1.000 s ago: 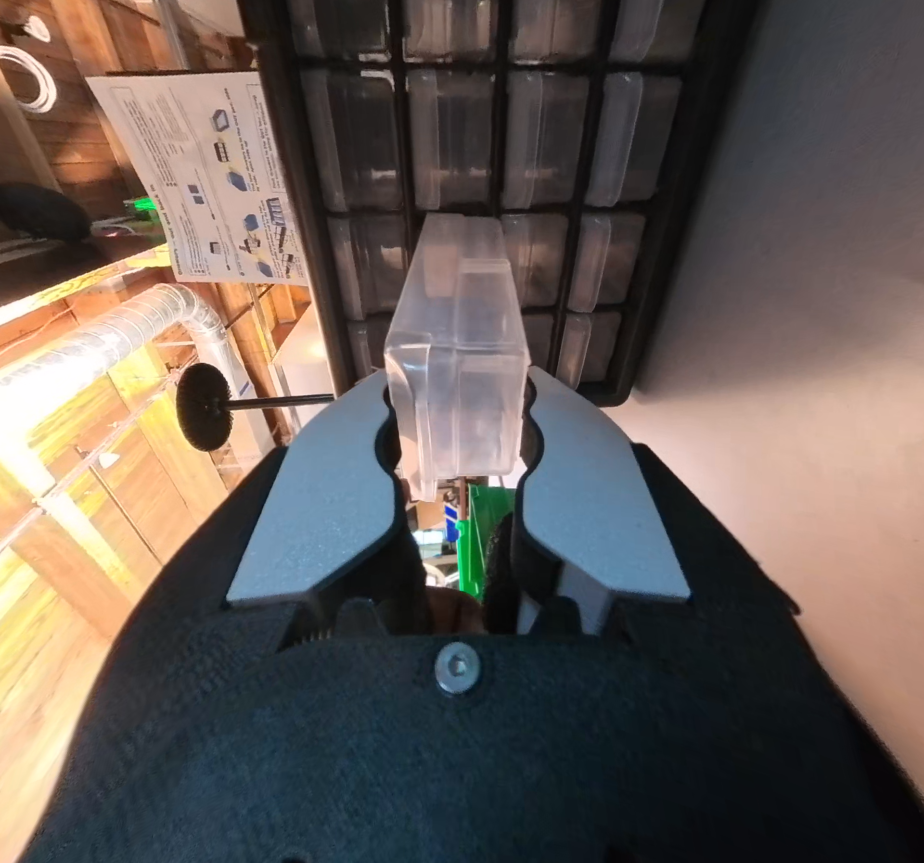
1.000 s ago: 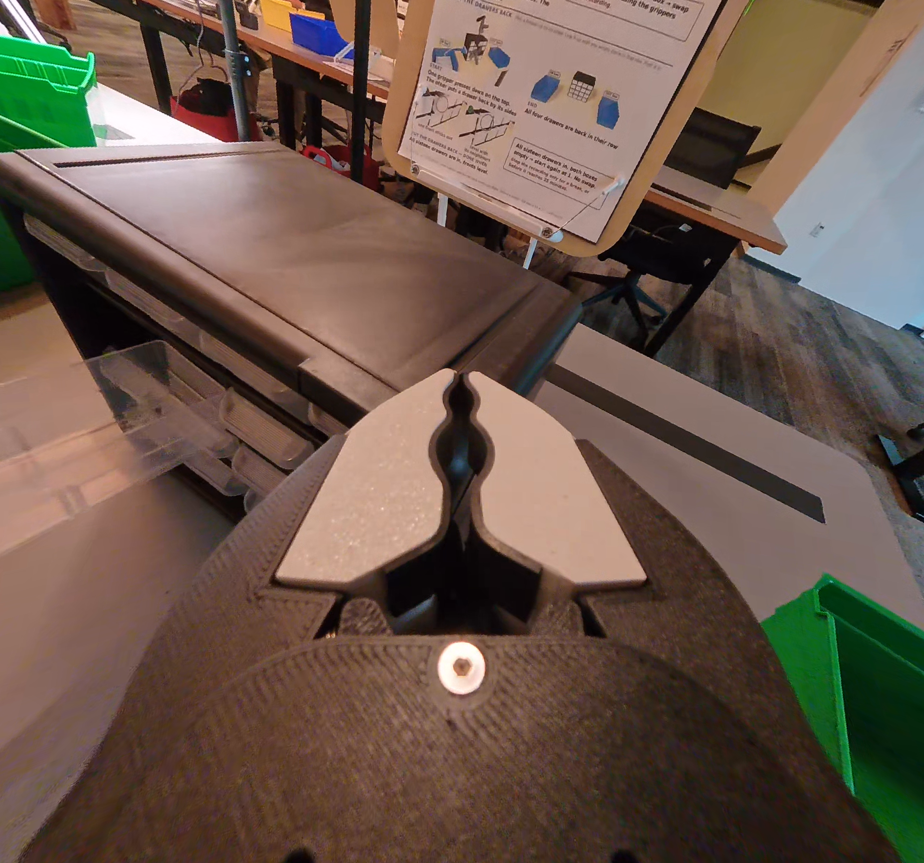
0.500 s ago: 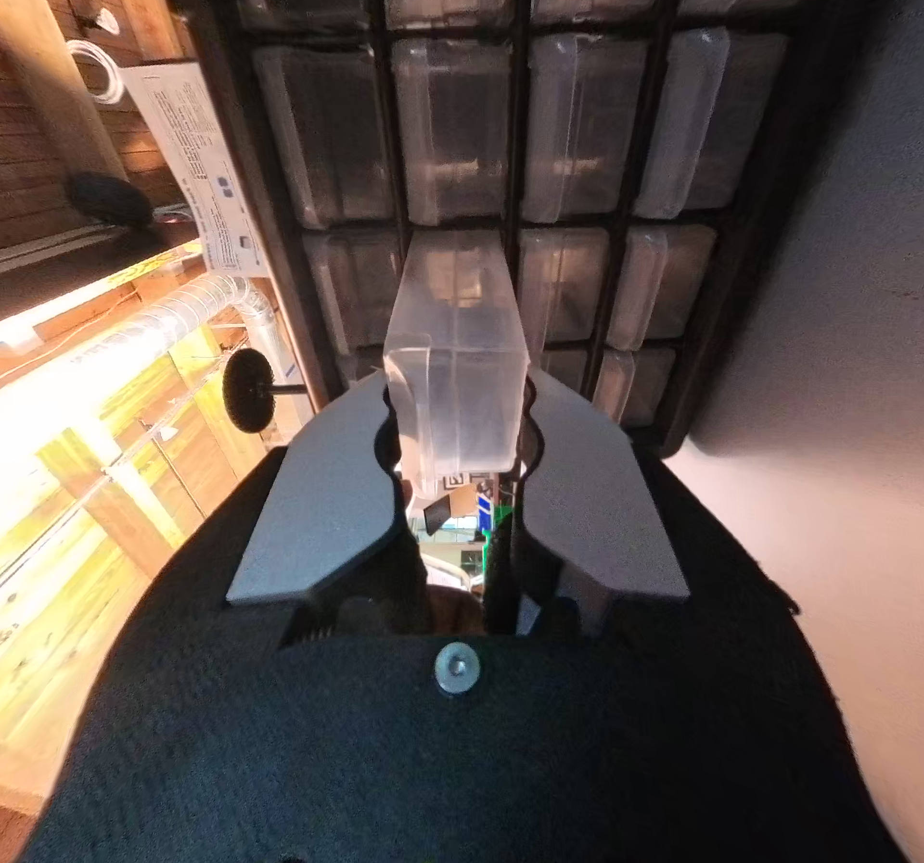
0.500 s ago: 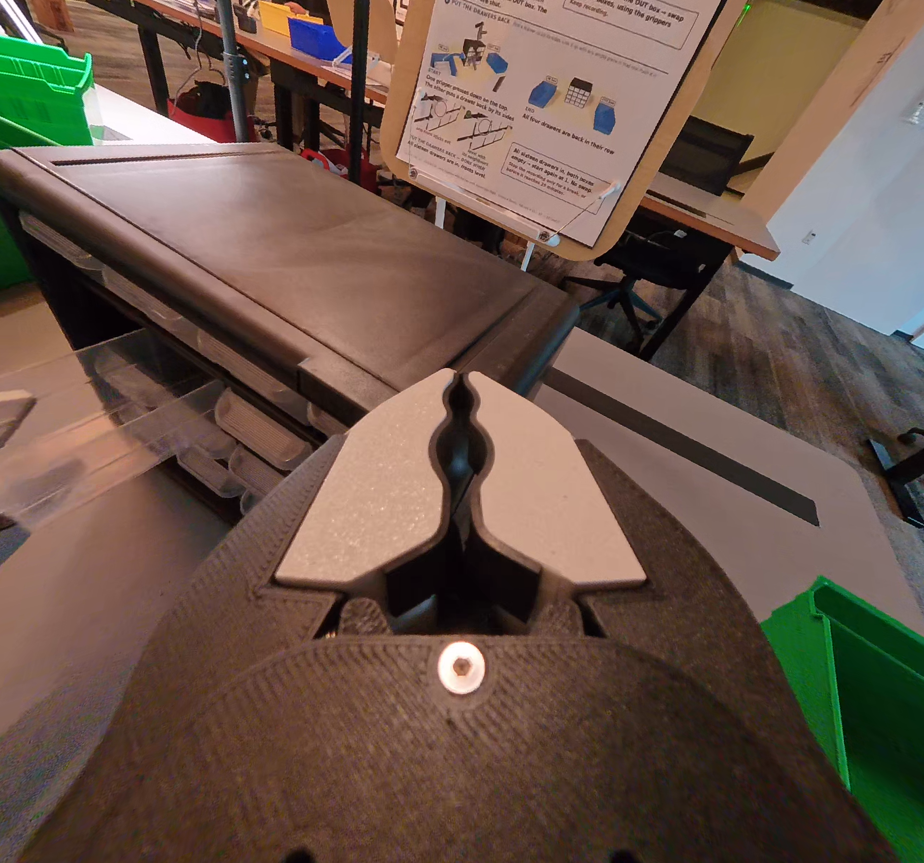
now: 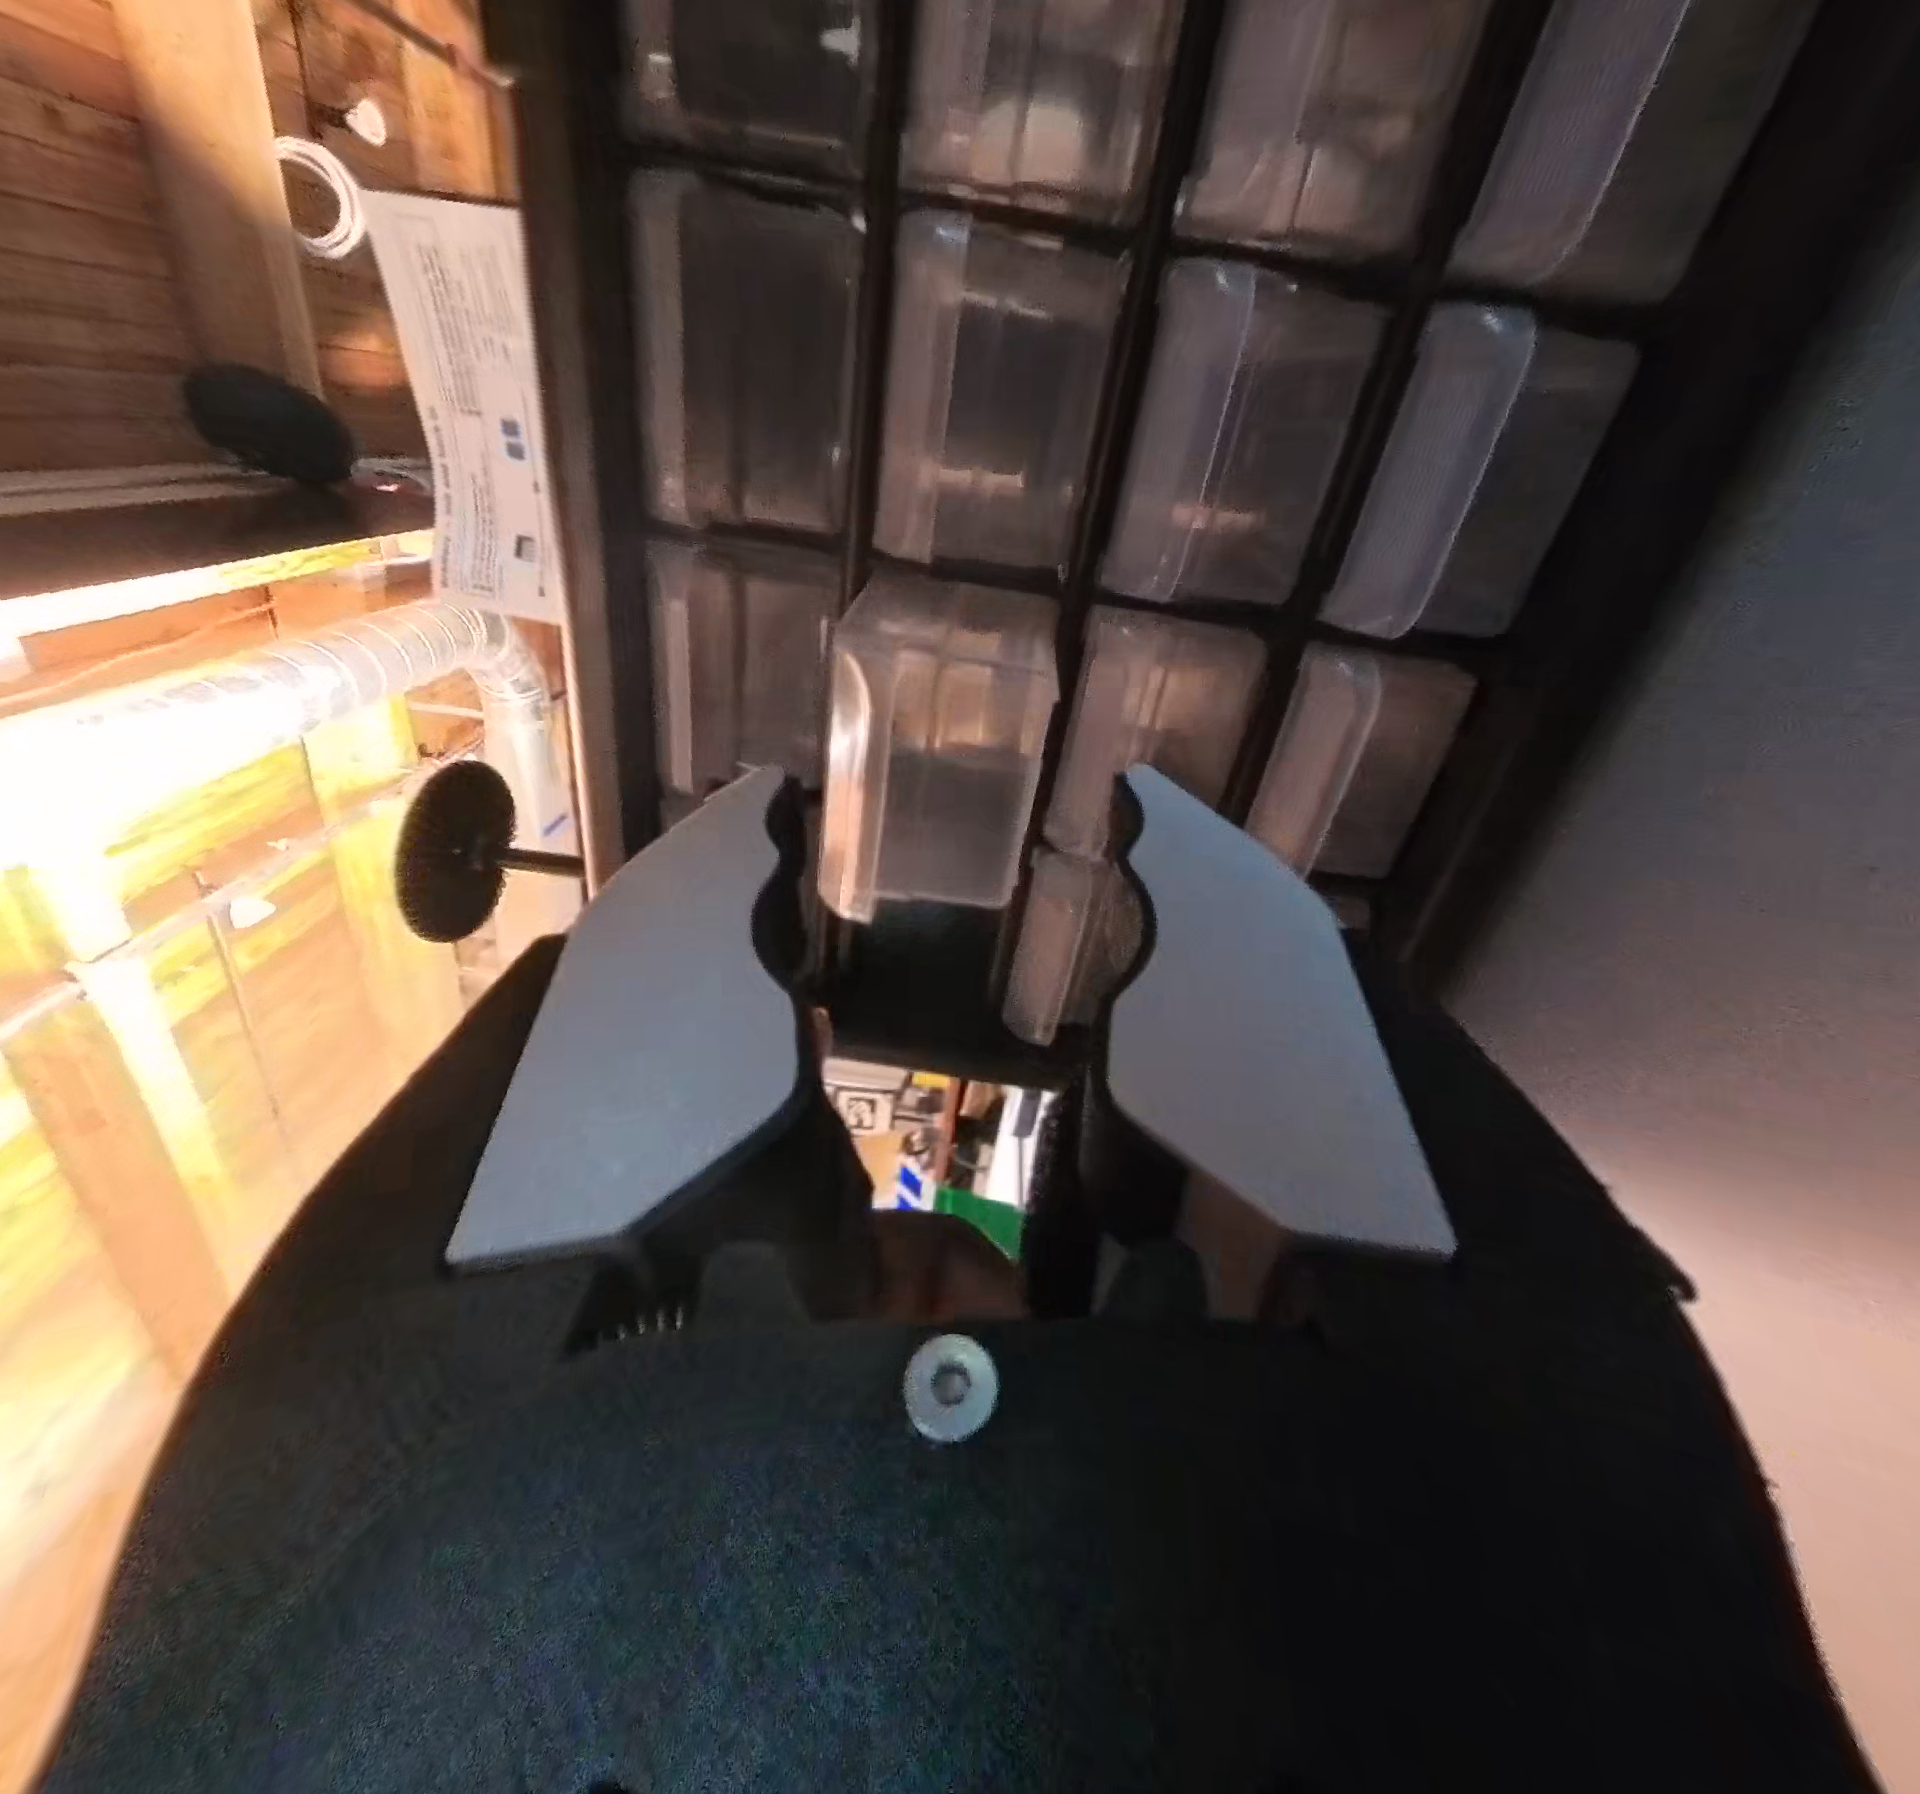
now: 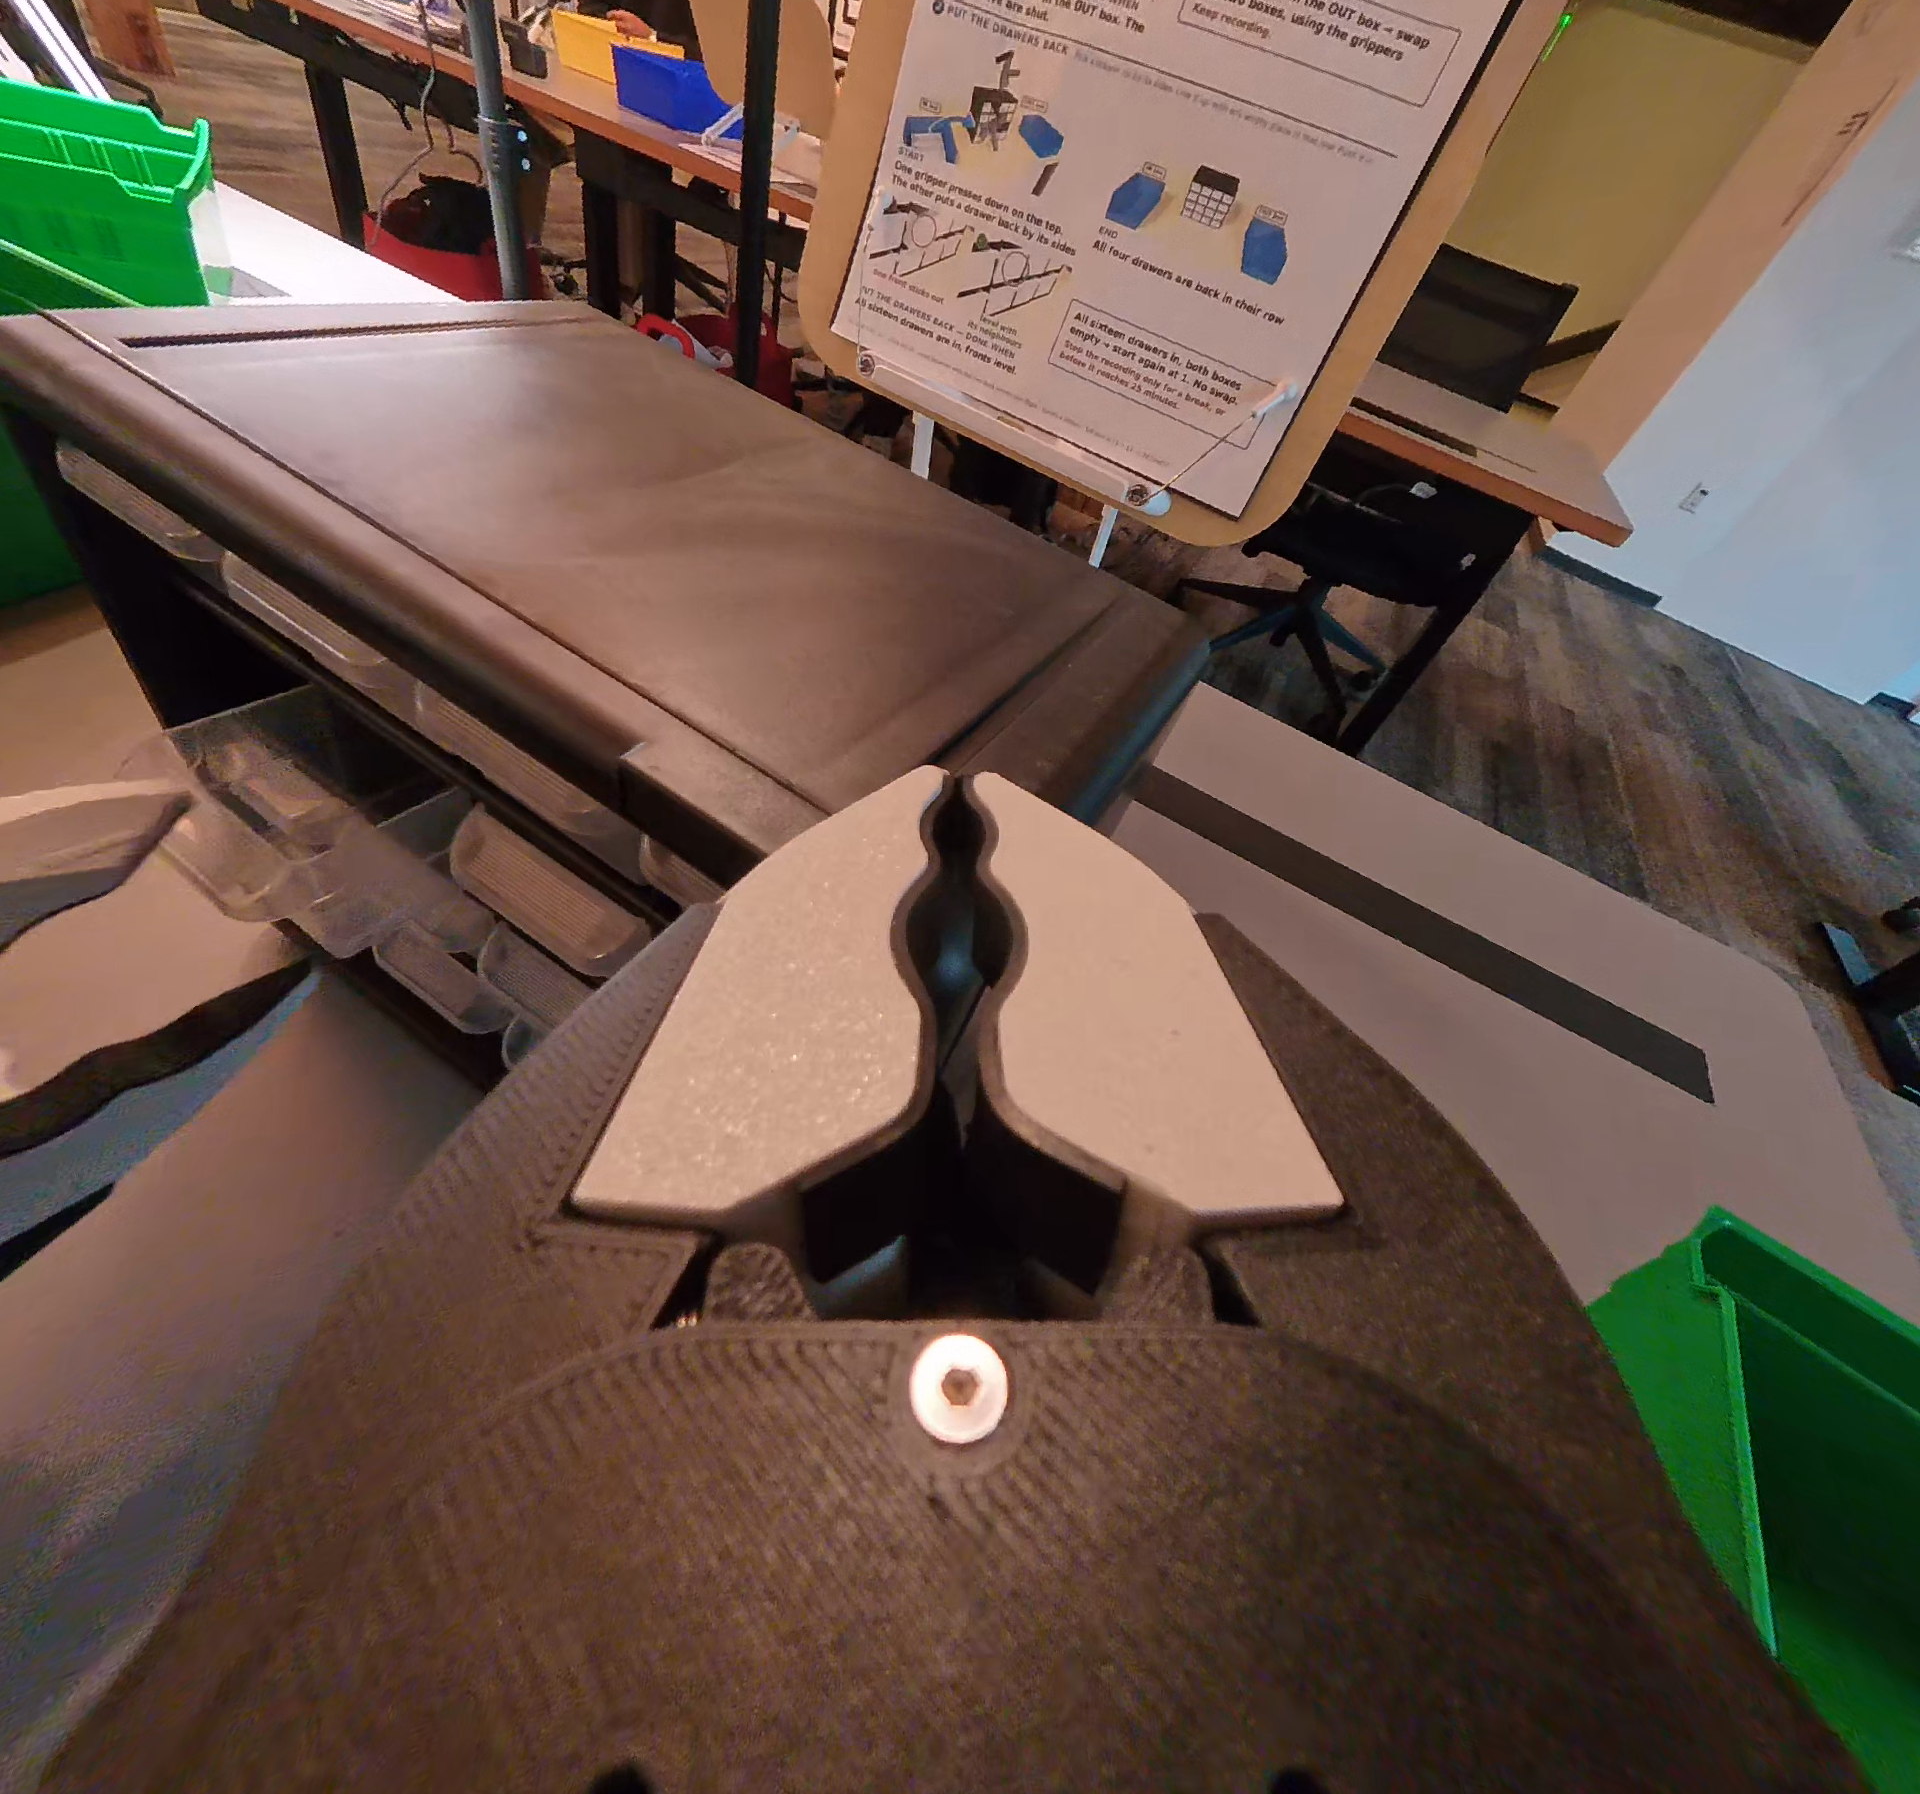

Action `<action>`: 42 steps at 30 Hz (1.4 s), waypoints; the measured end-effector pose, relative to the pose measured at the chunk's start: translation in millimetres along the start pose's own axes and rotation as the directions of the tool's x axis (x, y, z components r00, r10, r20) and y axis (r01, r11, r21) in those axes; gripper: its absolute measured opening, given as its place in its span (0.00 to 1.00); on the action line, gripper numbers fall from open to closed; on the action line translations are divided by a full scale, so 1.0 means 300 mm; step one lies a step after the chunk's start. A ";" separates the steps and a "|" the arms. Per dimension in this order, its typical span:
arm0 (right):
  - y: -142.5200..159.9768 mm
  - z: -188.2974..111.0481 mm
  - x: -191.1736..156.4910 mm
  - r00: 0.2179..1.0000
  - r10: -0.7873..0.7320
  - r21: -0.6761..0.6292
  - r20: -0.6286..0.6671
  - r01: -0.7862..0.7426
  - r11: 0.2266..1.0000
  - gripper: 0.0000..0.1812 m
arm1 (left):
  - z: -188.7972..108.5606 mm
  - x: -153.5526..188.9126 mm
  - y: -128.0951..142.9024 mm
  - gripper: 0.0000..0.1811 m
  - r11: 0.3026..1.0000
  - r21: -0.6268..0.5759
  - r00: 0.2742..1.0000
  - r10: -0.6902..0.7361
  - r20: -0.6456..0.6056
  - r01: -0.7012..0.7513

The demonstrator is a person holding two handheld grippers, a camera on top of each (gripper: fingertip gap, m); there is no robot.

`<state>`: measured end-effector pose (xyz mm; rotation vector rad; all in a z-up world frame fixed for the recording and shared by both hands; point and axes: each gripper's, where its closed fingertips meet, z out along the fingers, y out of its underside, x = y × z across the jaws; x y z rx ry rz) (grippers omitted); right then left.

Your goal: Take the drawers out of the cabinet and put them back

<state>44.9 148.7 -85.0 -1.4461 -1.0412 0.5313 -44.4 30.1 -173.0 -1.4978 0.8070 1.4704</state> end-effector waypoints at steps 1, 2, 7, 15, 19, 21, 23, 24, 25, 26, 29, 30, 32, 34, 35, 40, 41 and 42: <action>0.000 0.000 0.000 1.000 0.001 0.002 -0.002 -0.001 1.000 0.00 | -0.013 0.000 0.002 0.27 1.000 0.010 1.000 -0.025 -0.004 0.025; 0.000 0.000 0.000 1.000 0.002 0.003 -0.004 -0.002 1.000 0.00 | -0.020 -0.003 0.001 0.20 0.999 0.023 0.999 -0.043 -0.004 0.043; 0.000 0.000 0.000 1.000 -0.002 0.002 -0.010 0.002 1.000 0.00 | 0.030 -0.044 0.010 0.04 1.000 0.005 1.000 -0.014 0.017 0.014; 0.000 0.002 -0.002 1.000 0.009 0.003 0.005 -0.009 1.000 0.00 | 0.125 -0.042 0.009 0.04 1.000 -0.031 1.000 -0.002 -0.018 0.001; 0.000 0.002 -0.002 1.000 -0.002 -0.003 -0.002 0.002 1.000 0.00 | 0.113 -0.035 0.019 0.07 1.000 -0.022 1.000 -0.021 -0.015 0.021; 0.000 0.002 -0.002 1.000 -0.003 -0.004 -0.004 0.003 1.000 0.00 | 0.086 -0.024 0.019 0.10 0.996 0.001 0.995 -0.088 -0.049 0.088; 0.000 0.002 -0.002 1.000 -0.001 -0.003 -0.003 0.001 1.000 0.00 | 0.042 -0.025 0.027 0.13 0.978 0.024 0.974 -0.204 -0.100 0.208; 0.000 0.002 -0.002 1.000 -0.001 -0.002 -0.003 0.001 1.000 0.00 | 0.016 -0.035 0.038 0.14 0.961 0.034 0.955 -0.269 -0.122 0.275; 0.000 0.002 -0.002 1.000 0.000 0.000 -0.003 0.000 1.000 0.00 | -0.011 -0.052 0.057 0.15 0.939 0.040 0.932 -0.334 -0.141 0.342; 0.000 0.002 -0.002 1.000 0.000 0.002 -0.003 0.000 1.000 0.00 | -0.036 -0.080 0.084 0.16 0.912 0.043 0.905 -0.399 -0.150 0.409; 0.000 0.002 -0.002 1.000 -0.007 -0.002 -0.007 0.007 1.000 0.00 | -0.095 -0.210 0.237 0.17 0.817 0.033 0.813 -0.567 -0.134 0.575; 0.000 0.001 -0.002 1.000 -0.011 -0.004 -0.010 0.011 1.000 0.00 | -0.105 -0.256 0.309 0.17 0.784 0.018 0.779 -0.614 -0.124 0.621; 0.000 0.001 -0.002 1.000 -0.020 -0.010 -0.017 0.020 1.000 0.00 | -0.113 -0.335 0.475 0.18 0.710 -0.034 0.704 -0.702 -0.110 0.703; 0.000 0.001 -0.001 0.999 -0.024 -0.012 -0.021 0.024 1.000 0.00 | -0.097 -0.356 0.644 0.20 0.630 -0.141 0.608 -0.776 -0.168 0.764; 0.000 0.002 -0.001 1.000 -0.022 -0.014 -0.021 0.021 1.000 0.00 | -0.082 -0.357 0.715 0.22 0.578 -0.191 0.540 -0.813 -0.216 0.794; 0.001 0.003 -0.002 1.000 -0.015 -0.024 -0.009 0.014 1.000 0.00 | 0.054 -0.267 1.039 0.28 0.441 -0.398 0.278 -0.872 -0.403 0.805; 0.001 0.002 -0.002 1.000 -0.018 -0.027 -0.010 0.018 0.999 0.00 | 0.086 -0.231 1.109 0.29 0.426 -0.444 0.255 -0.883 -0.393 0.789; 0.001 0.002 -0.002 1.000 -0.022 -0.030 -0.011 0.022 0.999 0.00 | 0.112 -0.192 1.173 0.29 0.402 -0.488 0.227 -0.897 -0.378 0.775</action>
